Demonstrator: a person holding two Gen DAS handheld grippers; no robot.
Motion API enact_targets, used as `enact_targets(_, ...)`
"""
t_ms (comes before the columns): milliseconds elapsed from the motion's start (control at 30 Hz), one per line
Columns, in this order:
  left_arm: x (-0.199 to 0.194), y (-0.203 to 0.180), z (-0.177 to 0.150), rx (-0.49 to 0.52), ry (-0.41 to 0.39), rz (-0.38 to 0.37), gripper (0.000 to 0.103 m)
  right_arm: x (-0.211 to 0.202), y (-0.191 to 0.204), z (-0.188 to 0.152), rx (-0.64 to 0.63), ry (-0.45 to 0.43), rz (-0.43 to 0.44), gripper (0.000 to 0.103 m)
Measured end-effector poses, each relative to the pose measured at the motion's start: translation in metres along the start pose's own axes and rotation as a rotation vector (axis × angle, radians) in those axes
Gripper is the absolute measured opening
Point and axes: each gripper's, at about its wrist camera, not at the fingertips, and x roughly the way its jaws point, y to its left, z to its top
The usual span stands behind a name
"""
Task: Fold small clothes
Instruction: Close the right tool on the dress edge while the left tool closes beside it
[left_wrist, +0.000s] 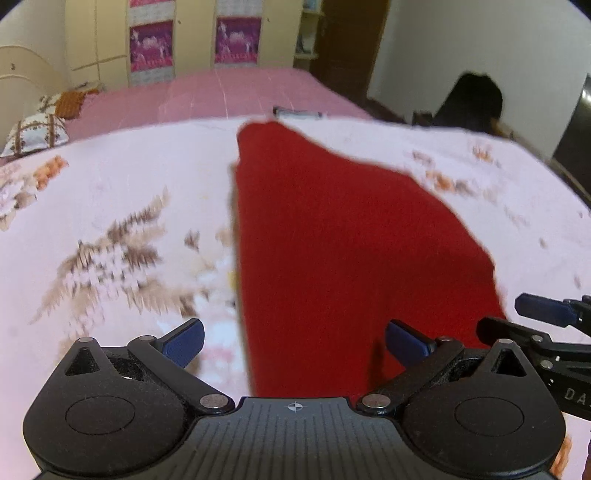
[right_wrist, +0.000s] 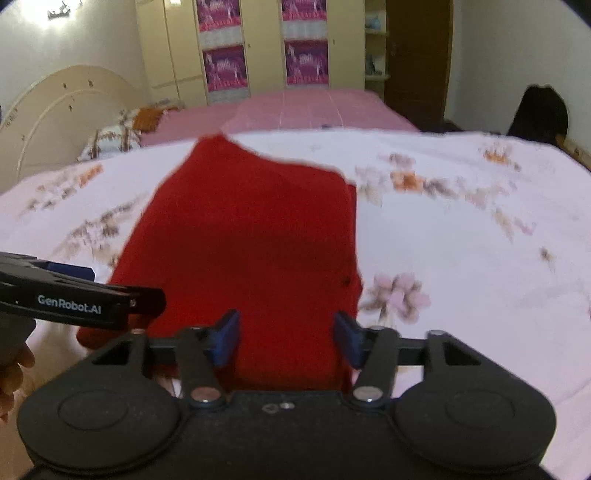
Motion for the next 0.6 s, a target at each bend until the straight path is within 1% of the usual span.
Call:
enact_targets(67,0.001,0.003,0.010,-0.027,-0.017,0.003,0.103,-0.003,-0.003,0.007,-0.013,-0.029,0.008,0.059)
enact_targets(167,0.009,0.005,0.023,-0.046,-0.023,0.015,0.103,0.003,-0.011,0.021,0.012,-0.045,0.027,0.060)
enact_targets(233,0.017,0.006,0.029,-0.054,-0.027,0.025,0.103,0.010,-0.018,0.029,0.027,-0.053,0.014,0.061)
enact_targets(333,0.032,0.009,0.033,-0.071,-0.017,0.033,0.103,0.023,-0.027,0.041,0.053,-0.053,0.001,0.068)
enact_targets(400,0.041,0.010,0.032,-0.085,-0.007,0.024,0.103,0.033,-0.033,0.046,0.064,-0.044,-0.001,0.075)
enact_targets(467,0.049,0.010,0.029,-0.089,0.001,0.008,0.103,0.045,-0.038,0.047,0.076,-0.019,0.004,0.078)
enact_targets(500,0.053,0.010,0.027,-0.089,0.006,-0.009,0.103,0.052,-0.041,0.046,0.086,-0.004,0.013,0.081)
enact_targets(600,0.059,0.014,0.022,-0.100,0.022,-0.062,0.103,0.071,-0.049,0.038,0.130,0.047,0.045,0.086)
